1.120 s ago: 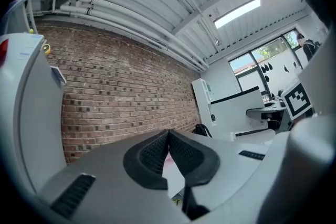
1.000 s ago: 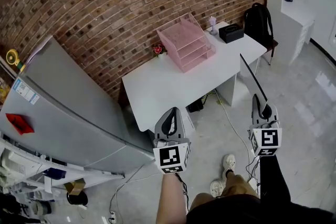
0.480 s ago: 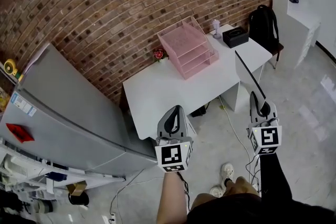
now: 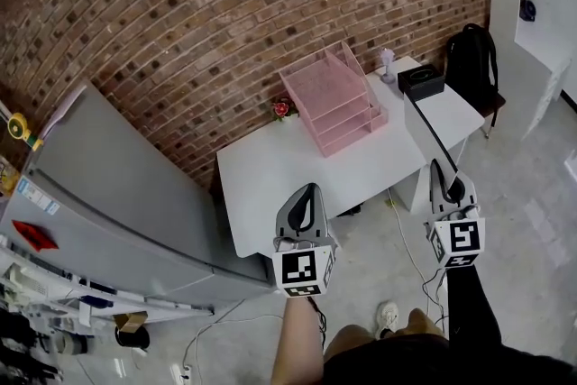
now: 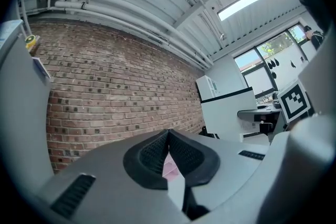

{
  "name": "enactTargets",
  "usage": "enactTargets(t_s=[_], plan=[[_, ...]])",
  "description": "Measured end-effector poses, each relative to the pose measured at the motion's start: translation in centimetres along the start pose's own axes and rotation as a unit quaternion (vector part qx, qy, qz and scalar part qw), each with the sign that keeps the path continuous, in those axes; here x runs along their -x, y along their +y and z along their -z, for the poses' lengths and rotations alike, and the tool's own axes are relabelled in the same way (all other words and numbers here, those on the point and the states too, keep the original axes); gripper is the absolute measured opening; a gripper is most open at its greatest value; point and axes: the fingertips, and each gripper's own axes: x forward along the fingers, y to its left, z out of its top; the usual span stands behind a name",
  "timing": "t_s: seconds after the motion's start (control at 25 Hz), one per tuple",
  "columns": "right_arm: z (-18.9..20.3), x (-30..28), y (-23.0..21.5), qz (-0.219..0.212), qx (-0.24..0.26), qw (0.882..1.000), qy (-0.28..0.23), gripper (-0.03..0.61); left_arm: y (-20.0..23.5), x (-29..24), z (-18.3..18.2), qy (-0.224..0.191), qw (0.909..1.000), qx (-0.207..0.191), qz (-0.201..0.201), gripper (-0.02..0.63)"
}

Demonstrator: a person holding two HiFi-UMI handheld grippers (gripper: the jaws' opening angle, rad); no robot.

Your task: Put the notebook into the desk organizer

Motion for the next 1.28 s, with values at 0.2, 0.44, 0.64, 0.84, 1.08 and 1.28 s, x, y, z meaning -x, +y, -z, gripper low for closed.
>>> enactTargets(t_s=[0.2,0.44,0.64,0.84,1.08,1.28], plan=[[1.0,-1.6,-0.5,-0.008,-0.012,1.0,0.002,0.026,0.1,-1.2,0.6,0.009,0.9999,-0.003,-0.008,0.014],[1.9,-3.0,0.0,-0.02,-0.014,1.0,0.003,0.026,1.2,-1.9,1.3,0.011,0.9998,0.003,-0.018,0.014],[2.2,-5.3,0.8,-0.028,-0.01,1.0,0.005,0.026,2.9,-3.3,1.8,0.011,0.9996,0.006,-0.025,0.014],[2.9,-8.6,1.4,-0.03,-0.002,1.0,0.009,0.026,4.9,-6.2,2.4,0.008,0.9997,0.005,-0.023,0.014],[3.1,-13.8,0.4,-0.015,0.005,1.0,0.011,0.026,6.6,-12.1,3.0,0.004,0.9999,0.012,-0.002,0.014],[3.0,-18.1,-0.3,-0.001,0.016,1.0,0.01,0.026,8.1,-17.5,2.9,-0.005,0.9996,0.011,0.024,0.014]])
